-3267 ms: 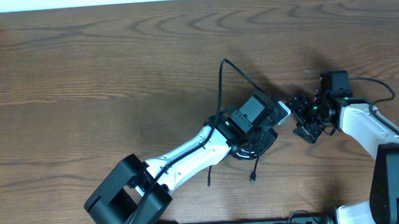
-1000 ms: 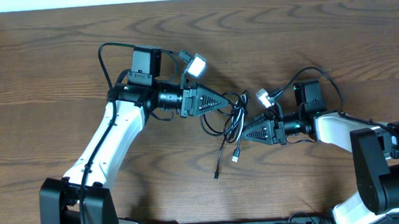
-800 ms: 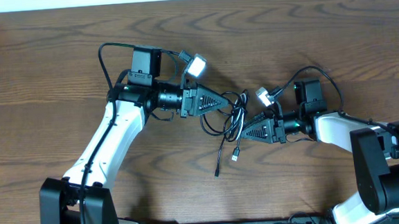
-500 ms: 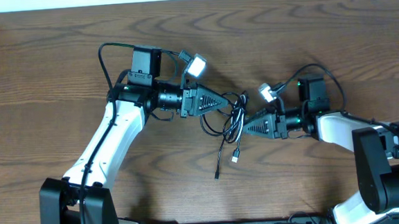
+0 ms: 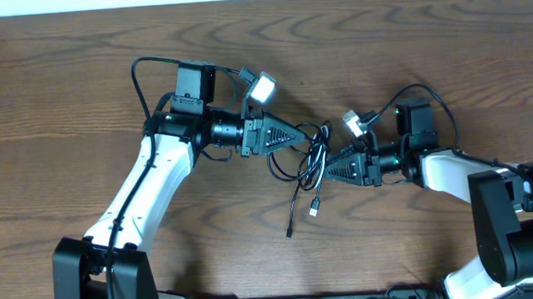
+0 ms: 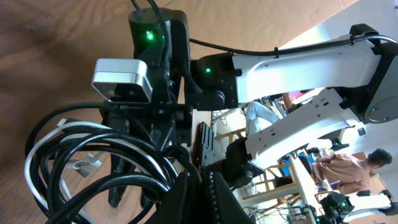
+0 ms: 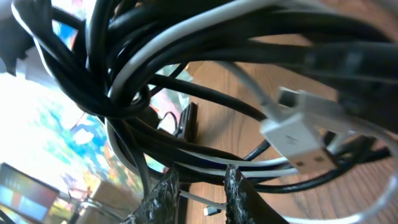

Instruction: Untangle cables

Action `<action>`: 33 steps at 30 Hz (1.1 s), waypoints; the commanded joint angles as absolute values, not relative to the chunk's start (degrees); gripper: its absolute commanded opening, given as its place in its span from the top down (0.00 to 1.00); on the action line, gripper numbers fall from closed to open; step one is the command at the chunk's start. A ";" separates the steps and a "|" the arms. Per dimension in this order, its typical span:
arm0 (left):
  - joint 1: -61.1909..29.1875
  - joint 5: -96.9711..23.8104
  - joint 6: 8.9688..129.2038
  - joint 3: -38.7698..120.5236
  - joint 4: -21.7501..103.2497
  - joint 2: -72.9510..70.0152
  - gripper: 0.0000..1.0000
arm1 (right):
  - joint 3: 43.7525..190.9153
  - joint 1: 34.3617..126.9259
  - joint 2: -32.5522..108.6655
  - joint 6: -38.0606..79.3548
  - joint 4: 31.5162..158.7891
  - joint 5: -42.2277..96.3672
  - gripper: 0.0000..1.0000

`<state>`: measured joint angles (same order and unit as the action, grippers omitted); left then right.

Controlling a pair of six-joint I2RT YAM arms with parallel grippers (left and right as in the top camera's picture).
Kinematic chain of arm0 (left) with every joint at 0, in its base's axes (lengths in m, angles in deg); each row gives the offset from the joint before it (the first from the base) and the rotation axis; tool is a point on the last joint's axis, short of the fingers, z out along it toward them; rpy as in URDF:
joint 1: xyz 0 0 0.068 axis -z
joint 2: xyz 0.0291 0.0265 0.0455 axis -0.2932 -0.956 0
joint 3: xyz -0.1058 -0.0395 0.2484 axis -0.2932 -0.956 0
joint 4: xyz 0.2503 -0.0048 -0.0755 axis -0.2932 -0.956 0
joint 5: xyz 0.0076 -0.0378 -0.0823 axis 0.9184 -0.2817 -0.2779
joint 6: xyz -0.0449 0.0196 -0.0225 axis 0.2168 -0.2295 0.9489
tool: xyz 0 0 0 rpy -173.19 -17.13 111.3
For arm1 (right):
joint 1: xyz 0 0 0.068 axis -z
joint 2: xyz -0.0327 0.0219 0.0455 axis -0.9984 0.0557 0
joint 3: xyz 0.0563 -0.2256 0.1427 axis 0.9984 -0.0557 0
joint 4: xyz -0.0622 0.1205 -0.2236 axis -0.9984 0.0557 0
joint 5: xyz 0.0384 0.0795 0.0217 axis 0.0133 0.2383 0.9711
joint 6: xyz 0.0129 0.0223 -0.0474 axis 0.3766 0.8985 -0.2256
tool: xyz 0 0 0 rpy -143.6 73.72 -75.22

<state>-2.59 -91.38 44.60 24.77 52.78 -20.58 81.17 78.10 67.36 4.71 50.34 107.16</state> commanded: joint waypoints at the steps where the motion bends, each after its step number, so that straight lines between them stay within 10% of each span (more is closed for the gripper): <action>1: -2.79 -93.36 43.77 25.10 52.76 -20.04 0.92 | 81.17 77.77 67.57 2.59 49.35 108.56 0.77; 33: -5.72 -94.44 45.10 25.10 54.44 -20.04 0.92 | 81.17 77.33 66.92 14.46 35.12 108.52 0.73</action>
